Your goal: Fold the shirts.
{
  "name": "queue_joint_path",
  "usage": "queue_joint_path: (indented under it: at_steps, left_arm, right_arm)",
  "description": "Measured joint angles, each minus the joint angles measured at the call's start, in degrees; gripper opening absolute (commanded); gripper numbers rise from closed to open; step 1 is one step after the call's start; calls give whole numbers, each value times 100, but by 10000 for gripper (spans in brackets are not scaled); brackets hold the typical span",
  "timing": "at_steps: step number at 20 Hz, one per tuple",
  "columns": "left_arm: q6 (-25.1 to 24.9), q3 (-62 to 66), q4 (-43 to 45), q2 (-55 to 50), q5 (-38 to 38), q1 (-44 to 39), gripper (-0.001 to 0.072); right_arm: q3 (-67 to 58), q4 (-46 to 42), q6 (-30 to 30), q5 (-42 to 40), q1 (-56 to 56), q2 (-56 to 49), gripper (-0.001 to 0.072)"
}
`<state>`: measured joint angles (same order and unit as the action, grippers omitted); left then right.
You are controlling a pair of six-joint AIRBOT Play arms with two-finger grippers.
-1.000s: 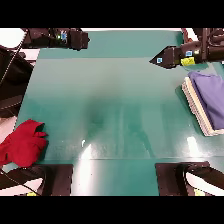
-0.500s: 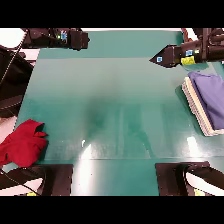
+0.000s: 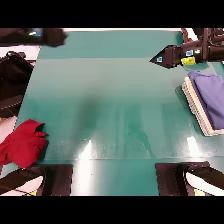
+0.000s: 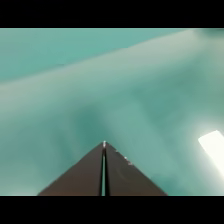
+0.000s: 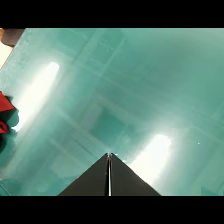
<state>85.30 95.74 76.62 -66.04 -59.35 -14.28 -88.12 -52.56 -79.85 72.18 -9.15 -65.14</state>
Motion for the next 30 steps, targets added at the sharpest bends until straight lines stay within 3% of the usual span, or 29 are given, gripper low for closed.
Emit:
queue_joint_path:
  at_steps: [4,6,7,11,18,21,25,30]
  left_arm:
    - [101,-1255,758,1130,-1012,973,43]
    - [173,-2074,1045,1602,-1440,1471,688]
    - [201,-2505,1158,1773,-1668,1707,639]
    - [282,-4133,1475,2083,-2138,2347,640]
    - [557,-6006,1932,2192,-2096,2614,620]
    - [680,-6212,2024,2201,-2085,2638,35]
    - [741,-5958,2017,2199,-2146,2636,27]
    - [793,-3884,1716,2197,-2092,1860,25]
  right_arm:
    - [0,0,0,-7,-2,0,18]
    - [0,0,0,-11,-2,0,18]
    - [0,0,0,-13,0,0,19]
    - [0,-2,0,-15,0,0,18]
    - [0,-9,59,-20,-2,0,19]
    - [0,-9,74,-26,-2,0,18]
    - [-2,-9,87,-98,-2,17,18]
    - [-11,9,90,-503,17,295,18]
